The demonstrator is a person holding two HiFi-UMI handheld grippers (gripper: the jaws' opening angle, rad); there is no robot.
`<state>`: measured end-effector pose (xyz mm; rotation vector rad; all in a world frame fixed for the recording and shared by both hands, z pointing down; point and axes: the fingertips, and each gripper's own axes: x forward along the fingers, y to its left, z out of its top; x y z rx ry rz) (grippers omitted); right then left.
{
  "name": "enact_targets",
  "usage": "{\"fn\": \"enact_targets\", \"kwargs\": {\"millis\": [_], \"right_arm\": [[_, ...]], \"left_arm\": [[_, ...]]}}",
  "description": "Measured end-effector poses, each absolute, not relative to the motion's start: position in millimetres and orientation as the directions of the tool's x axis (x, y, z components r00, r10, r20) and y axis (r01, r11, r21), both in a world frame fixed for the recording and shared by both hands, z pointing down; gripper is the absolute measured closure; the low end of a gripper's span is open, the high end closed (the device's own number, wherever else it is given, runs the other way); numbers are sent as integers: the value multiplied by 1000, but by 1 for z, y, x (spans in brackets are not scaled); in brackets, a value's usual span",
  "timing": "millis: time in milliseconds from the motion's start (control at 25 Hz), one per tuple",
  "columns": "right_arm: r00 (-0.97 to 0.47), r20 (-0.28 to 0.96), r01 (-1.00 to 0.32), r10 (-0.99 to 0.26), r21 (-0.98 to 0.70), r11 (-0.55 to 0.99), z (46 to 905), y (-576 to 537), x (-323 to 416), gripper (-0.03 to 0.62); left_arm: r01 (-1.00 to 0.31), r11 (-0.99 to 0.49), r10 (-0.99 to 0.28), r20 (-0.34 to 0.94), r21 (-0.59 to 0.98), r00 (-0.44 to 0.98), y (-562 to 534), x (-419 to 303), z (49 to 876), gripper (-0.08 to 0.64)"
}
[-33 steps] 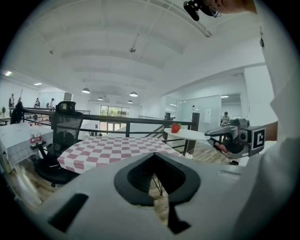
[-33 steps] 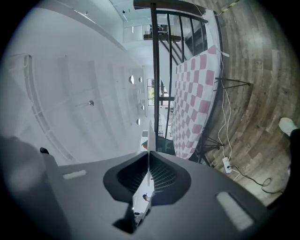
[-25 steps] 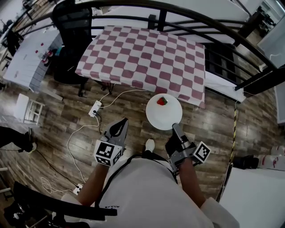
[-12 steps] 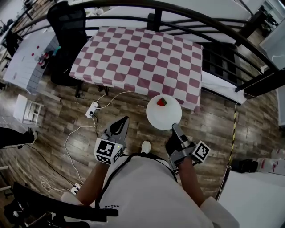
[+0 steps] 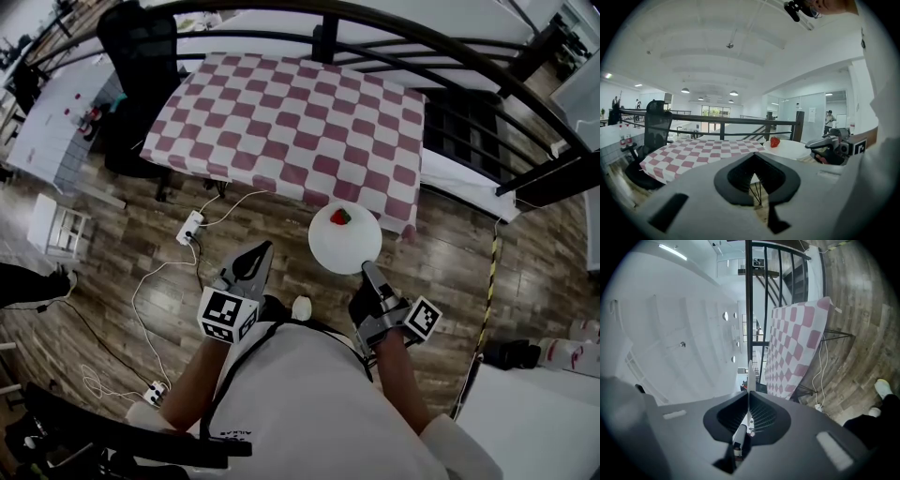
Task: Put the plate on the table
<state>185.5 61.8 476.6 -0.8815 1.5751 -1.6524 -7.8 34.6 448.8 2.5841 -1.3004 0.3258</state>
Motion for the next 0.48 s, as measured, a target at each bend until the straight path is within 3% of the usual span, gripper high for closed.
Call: {"fn": "enact_targets", "kwargs": {"millis": [480], "right_arm": [[-538, 9, 33, -843, -999, -32, 480, 57, 195, 574]], "left_arm": [[-800, -593, -744, 316, 93, 588, 29, 7, 451, 555]]}}
